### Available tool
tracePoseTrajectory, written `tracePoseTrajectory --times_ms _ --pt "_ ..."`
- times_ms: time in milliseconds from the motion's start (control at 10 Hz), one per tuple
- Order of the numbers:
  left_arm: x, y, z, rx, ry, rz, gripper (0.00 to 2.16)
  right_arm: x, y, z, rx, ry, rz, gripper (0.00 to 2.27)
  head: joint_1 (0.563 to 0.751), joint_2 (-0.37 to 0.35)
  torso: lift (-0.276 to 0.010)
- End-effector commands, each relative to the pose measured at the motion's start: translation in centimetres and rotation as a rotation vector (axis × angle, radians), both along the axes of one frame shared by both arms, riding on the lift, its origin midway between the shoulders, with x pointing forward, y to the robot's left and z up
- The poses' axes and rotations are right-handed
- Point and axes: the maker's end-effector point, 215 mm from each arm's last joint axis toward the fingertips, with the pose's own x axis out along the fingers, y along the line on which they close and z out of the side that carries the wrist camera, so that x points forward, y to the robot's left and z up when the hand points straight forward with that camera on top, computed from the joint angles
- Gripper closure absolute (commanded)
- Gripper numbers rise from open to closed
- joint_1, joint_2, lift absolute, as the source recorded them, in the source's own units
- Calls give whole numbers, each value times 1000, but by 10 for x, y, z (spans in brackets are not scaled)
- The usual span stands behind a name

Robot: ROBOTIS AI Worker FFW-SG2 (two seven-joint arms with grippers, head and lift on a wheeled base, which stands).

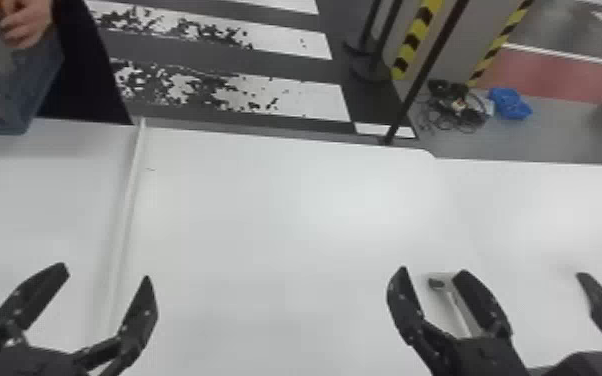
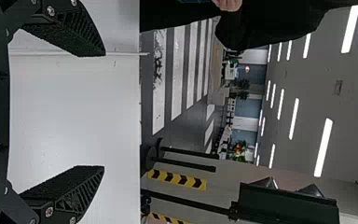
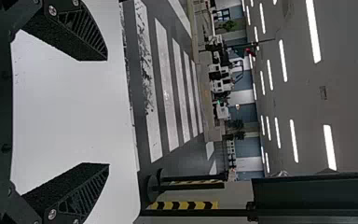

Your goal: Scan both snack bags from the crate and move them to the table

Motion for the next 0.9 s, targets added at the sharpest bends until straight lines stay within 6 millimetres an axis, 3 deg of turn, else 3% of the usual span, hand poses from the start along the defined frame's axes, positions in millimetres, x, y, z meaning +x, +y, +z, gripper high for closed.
tracePoseTrajectory --times_ms 0,800 --pt "0 -2 1 -3 2 0 134 -1 0 -1 0 2 -1 117 695 -244 -87" --pt "-3 -5 -25 15 96 -22 130 -4 1 2 -7 2 9 117 695 -257 -87"
